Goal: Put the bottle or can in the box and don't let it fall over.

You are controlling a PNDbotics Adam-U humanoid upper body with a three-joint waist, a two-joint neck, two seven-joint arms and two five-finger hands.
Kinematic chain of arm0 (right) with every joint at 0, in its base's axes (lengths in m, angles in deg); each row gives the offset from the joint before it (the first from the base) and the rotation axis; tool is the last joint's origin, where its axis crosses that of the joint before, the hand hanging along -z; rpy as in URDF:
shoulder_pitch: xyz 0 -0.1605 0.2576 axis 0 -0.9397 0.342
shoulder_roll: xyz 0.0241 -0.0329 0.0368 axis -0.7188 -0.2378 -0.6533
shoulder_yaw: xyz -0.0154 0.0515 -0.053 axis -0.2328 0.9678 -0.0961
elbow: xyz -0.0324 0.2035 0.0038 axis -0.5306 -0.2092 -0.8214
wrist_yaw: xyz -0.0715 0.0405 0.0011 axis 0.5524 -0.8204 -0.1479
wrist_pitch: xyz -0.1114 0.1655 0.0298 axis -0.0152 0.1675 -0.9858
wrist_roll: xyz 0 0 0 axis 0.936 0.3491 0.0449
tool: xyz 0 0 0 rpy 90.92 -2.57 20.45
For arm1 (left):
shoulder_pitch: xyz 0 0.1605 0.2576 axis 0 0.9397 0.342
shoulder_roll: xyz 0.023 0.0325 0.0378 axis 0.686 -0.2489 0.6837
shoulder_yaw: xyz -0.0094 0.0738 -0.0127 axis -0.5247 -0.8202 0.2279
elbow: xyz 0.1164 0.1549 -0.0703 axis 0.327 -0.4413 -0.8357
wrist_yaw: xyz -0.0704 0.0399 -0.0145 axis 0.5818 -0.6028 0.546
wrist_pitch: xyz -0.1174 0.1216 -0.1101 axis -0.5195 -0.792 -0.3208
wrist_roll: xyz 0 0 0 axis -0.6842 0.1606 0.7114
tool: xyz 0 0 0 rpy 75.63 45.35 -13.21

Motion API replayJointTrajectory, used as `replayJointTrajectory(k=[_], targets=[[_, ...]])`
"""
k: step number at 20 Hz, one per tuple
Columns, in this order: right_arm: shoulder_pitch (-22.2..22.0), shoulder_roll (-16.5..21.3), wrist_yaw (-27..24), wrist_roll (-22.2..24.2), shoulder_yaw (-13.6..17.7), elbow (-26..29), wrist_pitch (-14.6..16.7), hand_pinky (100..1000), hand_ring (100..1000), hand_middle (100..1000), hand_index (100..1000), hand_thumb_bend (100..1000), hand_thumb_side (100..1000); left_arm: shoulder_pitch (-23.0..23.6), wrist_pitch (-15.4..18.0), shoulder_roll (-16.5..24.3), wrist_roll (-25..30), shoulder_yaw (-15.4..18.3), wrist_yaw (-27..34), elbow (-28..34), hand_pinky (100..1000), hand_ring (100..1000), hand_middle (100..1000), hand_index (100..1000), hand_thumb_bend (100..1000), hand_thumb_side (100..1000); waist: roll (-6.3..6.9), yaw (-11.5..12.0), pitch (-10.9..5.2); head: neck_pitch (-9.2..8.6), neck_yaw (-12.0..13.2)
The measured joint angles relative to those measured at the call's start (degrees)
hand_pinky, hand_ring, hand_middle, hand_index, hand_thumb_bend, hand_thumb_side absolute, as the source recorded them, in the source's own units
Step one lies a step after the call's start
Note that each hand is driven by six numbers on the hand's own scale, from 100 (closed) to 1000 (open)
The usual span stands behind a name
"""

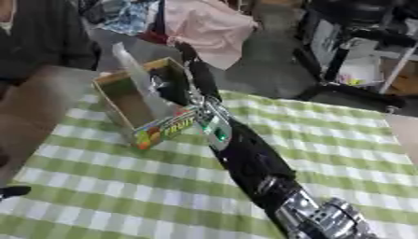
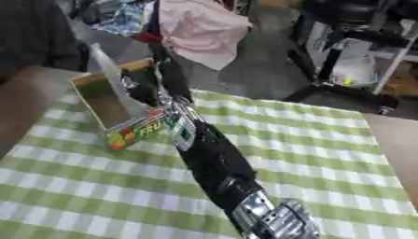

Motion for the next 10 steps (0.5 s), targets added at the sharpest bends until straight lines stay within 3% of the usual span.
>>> replayJointTrajectory(k=[10], targets=[[0.0, 0.4, -1.6, 0.4, 0.0, 0.3, -0.2, 961, 943, 1000, 1000, 230, 571, 0.0, 0.1, 0.0, 0.1, 0.0, 0.0, 0.0, 702, 1000, 1000, 921, 305, 765, 0.07, -0.8, 0.00, 0.00, 0.0]])
